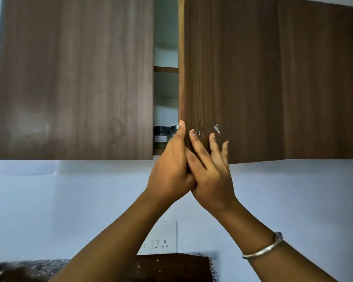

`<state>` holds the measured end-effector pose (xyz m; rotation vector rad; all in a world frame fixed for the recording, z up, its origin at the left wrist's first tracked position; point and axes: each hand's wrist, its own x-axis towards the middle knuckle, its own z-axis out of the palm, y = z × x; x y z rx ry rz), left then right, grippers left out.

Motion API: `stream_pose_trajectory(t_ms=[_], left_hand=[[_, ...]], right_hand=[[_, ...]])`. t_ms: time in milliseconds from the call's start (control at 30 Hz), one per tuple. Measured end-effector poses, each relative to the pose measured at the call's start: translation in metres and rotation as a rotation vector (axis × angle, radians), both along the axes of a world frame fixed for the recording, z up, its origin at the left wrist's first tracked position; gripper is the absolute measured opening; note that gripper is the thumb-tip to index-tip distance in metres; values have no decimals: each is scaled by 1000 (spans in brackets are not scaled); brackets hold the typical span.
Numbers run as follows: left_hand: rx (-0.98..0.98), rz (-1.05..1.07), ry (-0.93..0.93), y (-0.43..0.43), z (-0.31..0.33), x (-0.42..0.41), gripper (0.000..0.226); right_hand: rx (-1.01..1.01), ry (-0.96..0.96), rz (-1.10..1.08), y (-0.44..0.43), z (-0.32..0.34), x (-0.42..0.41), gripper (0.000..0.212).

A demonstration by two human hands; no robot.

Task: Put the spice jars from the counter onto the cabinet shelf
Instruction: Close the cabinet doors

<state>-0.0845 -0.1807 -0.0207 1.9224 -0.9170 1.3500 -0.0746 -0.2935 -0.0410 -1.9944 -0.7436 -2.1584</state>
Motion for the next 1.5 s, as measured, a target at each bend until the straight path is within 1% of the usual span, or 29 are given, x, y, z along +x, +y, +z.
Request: stream_pose_trajectory(t_ms=[133,233,300,400,467,600,700,833,900,1067,1167,1233,1333,1433,1500], left_hand=[[49,141,21,28,3,37,91],[100,230,10,41,4,63,90],[148,329,17,49,5,79,91],[207,526,132,58,7,100,92],[251,593,172,60,9,112,90],[281,623,190,61,11,134,92],[282,657,159,60,4,147,90],[311,714,100,63,-5,159,90],[338,738,90,65,-7,164,91],[394,777,86,71,-8,163,102],[439,790,116,73,-4,155,106],[486,799,144,73,2,147,106],[582,834,212,77,9,134,105],[704,938,210,83,6,118,103],[702,968,222,89,1,105,102]], right_hand=[[-45,73,-56,24,3,39,41],[-52,127,-93,37,5,63,49],[-63,160,-117,46,6,76,49],[-103,201,-172,54,8,94,48],[-118,236,-199,57,9,105,50],[-111,264,-196,56,9,126,57],[-120,282,-241,56,5,139,62],[-133,388,-327,62,-3,152,75],[-123,423,-332,66,-5,158,81],[-130,431,-327,65,-8,160,91],[-176,492,-312,61,-6,156,99],[-218,551,-310,57,-2,149,99],[-295,627,-297,46,9,135,94],[-324,739,-253,34,25,119,89],[-307,810,-268,28,35,107,91]])
